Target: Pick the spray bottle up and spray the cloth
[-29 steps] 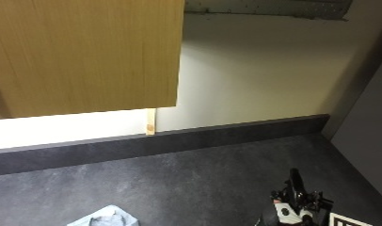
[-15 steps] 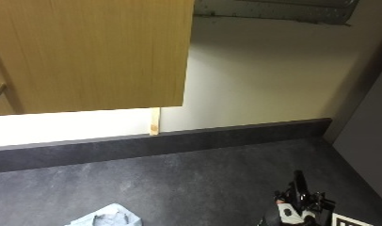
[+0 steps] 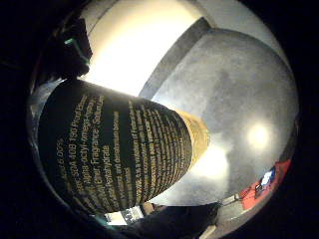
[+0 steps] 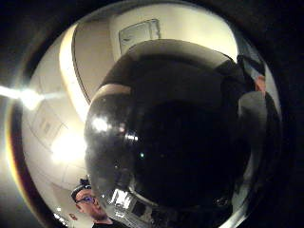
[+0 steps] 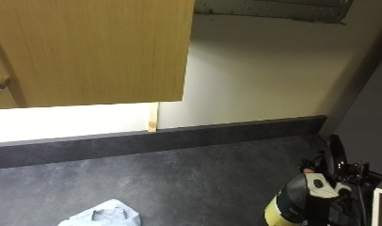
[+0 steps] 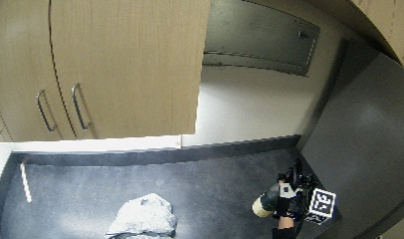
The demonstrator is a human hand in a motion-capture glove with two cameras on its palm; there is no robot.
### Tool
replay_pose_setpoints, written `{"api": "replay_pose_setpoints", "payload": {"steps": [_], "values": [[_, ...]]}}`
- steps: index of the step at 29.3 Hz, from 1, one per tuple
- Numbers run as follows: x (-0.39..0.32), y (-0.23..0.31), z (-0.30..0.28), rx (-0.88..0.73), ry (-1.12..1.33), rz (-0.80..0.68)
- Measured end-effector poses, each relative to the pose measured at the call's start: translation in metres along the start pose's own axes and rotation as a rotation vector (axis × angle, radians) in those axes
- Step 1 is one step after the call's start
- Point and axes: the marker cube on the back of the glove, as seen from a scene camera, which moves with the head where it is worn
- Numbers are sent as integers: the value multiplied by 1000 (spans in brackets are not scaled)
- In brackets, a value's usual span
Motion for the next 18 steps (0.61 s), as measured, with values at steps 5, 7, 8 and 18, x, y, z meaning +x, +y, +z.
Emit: {"api": "replay_pose_setpoints", "payload": {"steps": [5, 7, 8, 18], "values": [[-21, 0, 0, 4, 15, -16], [-15, -1, -1, 4, 33, -20], [-12, -2, -2, 2, 40, -22], [-11, 14, 36, -87, 58, -27]]}}
